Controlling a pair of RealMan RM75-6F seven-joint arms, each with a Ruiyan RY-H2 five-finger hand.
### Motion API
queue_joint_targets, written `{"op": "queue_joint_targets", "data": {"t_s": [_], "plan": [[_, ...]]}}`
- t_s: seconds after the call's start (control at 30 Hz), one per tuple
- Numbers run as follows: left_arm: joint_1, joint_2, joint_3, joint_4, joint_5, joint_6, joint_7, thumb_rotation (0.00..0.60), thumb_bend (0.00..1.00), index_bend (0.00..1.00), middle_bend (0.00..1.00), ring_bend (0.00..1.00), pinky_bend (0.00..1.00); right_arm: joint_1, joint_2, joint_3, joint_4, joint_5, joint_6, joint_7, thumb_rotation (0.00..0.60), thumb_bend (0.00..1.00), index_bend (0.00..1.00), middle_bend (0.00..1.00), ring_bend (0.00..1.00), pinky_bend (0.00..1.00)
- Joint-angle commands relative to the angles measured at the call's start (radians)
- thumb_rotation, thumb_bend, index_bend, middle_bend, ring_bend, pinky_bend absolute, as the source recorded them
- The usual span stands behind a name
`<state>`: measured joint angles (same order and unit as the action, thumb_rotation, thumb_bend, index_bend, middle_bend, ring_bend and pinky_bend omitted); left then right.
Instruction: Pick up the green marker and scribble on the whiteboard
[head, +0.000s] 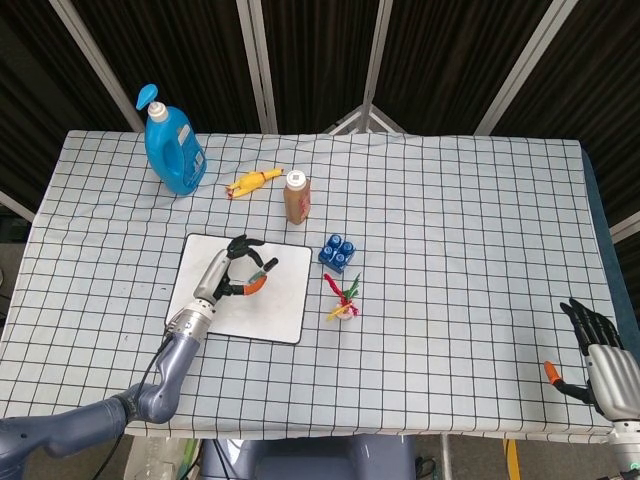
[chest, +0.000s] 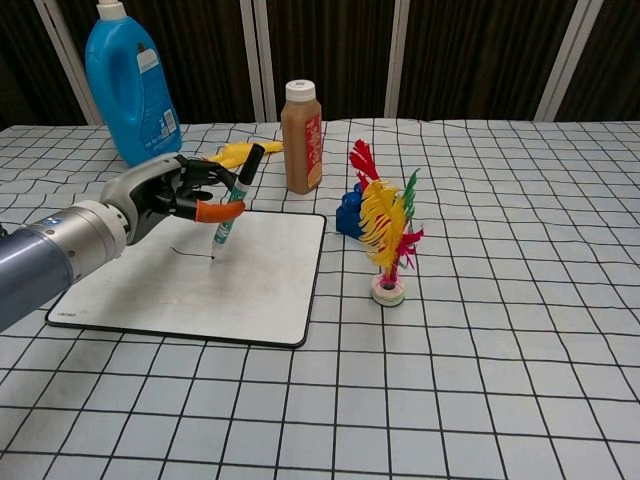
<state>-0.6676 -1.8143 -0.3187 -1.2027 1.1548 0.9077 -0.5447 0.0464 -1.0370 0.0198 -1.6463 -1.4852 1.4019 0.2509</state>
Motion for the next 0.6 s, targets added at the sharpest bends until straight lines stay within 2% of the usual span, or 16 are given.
{"op": "queue_joint_targets", "data": {"t_s": [0.03,0.4,0.6], "plan": [[0.003,0.002,0.002,0.002,0.0,-0.002,0.002,0.6,0.5,0.75,0.2,0.02,0.03,-0.001,0.0,-0.001,0.0,-0.001,0.001,0.0,0.6,0.35,0.0,0.0,0.0,0.0],[0.017,0.009,0.011,0.006,-0.004,-0.012,0.006,0.6,0.5,0.75,0.2,0.02,0.03,-0.002,0.001,-0.001,-0.002,0.002,0.002,-0.007,0.6,0.35,0.0,0.0,0.0,0.0],[0.043,0.043,0.028,-0.025,0.0,-0.003,0.019,0.6,0.5,0.75,0.2,0.02,0.03,-0.003,-0.003,0.001,0.002,0.004,0.003,-0.01,0.6,0.35,0.0,0.0,0.0,0.0]]}}
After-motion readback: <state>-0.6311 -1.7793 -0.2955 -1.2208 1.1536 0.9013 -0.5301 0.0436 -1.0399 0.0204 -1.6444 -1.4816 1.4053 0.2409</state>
